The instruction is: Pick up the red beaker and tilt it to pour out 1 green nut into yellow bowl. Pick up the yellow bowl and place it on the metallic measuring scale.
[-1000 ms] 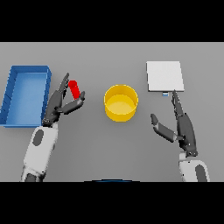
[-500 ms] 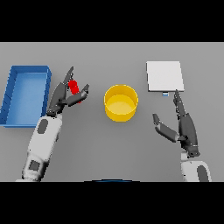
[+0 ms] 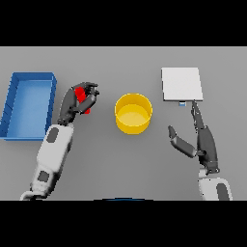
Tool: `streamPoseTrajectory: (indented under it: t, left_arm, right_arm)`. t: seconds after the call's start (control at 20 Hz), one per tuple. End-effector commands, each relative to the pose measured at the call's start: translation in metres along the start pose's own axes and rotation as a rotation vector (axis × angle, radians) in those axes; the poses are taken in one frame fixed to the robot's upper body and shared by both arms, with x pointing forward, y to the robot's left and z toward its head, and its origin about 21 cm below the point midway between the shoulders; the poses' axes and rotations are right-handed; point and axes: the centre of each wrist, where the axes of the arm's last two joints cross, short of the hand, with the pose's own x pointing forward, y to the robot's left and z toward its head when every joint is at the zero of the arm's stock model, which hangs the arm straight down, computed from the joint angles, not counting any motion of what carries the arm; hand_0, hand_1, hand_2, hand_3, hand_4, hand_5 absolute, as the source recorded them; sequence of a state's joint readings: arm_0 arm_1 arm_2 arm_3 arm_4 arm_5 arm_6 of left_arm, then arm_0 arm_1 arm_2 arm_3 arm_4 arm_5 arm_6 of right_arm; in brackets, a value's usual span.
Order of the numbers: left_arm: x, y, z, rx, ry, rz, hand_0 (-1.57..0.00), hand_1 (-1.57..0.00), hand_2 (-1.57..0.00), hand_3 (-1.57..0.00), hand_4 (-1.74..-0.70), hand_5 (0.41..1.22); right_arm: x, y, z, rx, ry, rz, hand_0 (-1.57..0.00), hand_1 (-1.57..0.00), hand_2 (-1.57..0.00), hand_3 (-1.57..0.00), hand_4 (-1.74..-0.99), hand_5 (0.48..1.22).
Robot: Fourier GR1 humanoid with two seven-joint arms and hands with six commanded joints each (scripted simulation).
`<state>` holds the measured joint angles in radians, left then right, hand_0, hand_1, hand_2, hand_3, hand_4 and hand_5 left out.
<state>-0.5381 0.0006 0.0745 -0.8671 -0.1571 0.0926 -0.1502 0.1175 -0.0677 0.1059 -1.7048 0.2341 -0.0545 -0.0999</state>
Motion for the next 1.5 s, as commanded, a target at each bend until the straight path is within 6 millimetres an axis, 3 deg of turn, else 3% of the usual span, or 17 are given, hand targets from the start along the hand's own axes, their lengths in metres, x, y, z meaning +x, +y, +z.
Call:
streamPoseTrajectory:
  t: [0.0, 0.05, 0.25, 0.45, 0.75, 0.95, 1.3, 1.45]
  left_arm:
    - [0.0, -0.005, 0.0, -0.011, -0.016, -0.018, -0.99, -1.01, -1.03, -0.93, -1.57, 1.042]
    - [0.0, -0.002, 0.001, -0.022, -0.02, -0.03, -1.11, -1.12, -1.14, -0.97, -1.6, 1.078]
    - [0.004, -0.009, 0.0, -0.032, 0.008, -0.046, -1.38, -1.39, -1.4, -1.33, -1.51, 1.162]
    - [0.009, -0.007, 0.001, 0.016, -0.061, 0.023, -1.49, -1.5, -1.5, -1.47, -1.64, 1.132]
    - [0.039, -0.005, -0.003, 0.018, -0.153, -0.032, -1.55, -1.55, -1.55, -1.54, -1.72, 1.114]
    - [0.069, -0.003, -0.006, -0.074, -0.159, -0.265, -1.56, -1.56, -1.56, -1.56, -1.73, 1.124]
    - [0.087, -0.008, -0.007, -0.142, -0.12, -0.492, -1.57, -1.57, -1.57, -1.56, -1.73, 1.114]
    - [0.101, -0.014, -0.01, -0.15, -0.117, -0.715, -1.57, -1.57, -1.57, -1.57, -1.74, 1.131]
  right_arm:
    - [0.0, -0.002, 0.003, -0.004, 0.005, 0.004, 0.0, 0.0, 0.0, 0.0, -1.254, 0.645]
    - [0.001, 0.0, 0.004, -0.006, -0.004, 0.003, 0.0, 0.0, 0.0, 0.0, -1.252, 0.644]
    - [0.002, -0.004, 0.0, -0.007, 0.016, 0.002, 0.0, 0.0, 0.0, 0.0, -1.257, 0.645]
    - [-0.001, -0.007, 0.004, -0.005, 0.004, -0.006, 0.0, 0.0, 0.0, 0.0, -1.262, 0.646]
    - [0.0, -0.002, -0.001, -0.01, 0.002, 0.009, 0.0, 0.0, 0.0, 0.0, -1.263, 0.654]
    - [0.0, -0.004, -0.001, -0.004, -0.005, 0.031, 0.0, 0.0, 0.0, 0.0, -1.253, 0.666]
    - [0.001, -0.004, 0.002, 0.002, 0.019, 0.043, 0.0, 0.0, 0.0, 0.0, -1.254, 0.68]
    - [0.003, -0.001, 0.001, 0.004, 0.013, 0.023, 0.0, 0.0, 0.0, 0.0, -1.252, 0.685]
